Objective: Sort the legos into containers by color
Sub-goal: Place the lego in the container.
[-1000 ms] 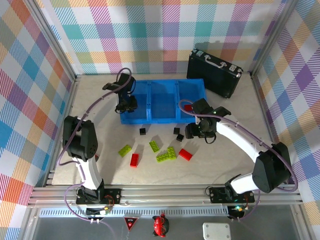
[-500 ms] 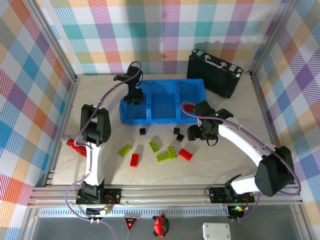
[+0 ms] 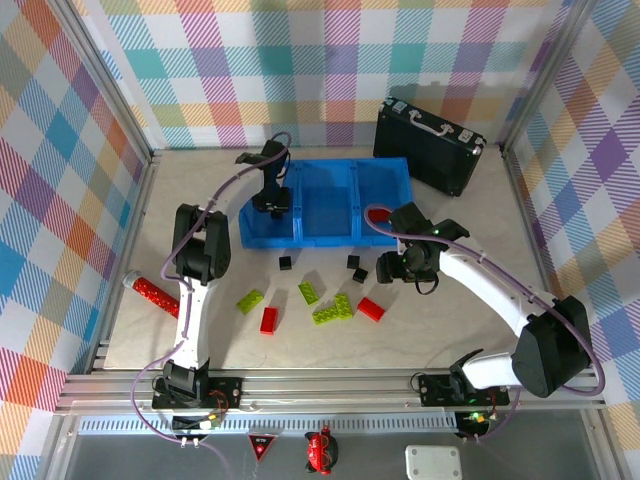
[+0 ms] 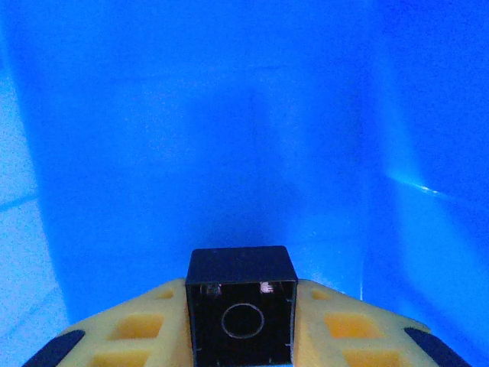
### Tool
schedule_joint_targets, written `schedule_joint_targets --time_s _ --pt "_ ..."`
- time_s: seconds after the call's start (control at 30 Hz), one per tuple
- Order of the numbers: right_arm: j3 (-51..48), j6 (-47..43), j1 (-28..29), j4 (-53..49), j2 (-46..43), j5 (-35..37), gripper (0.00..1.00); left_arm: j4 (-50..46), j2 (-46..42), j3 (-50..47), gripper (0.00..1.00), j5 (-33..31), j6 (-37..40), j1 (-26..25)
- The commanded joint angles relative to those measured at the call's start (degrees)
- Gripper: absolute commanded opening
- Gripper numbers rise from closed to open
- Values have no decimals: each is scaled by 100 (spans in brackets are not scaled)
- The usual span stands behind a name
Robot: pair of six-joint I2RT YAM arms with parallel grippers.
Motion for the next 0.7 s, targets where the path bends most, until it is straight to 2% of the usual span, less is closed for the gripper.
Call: schedule_joint_targets --time_s 0.0,0.37,0.67 --pt "9 55 35 -152 -74 52 73 -224 152 270 32 -56 140 58" --pt "31 45 35 -184 -66 48 73 -318 366 377 34 -436 140 84" --pt "35 80 35 -183 -71 26 73 -277 383 391 44 -245 99 110"
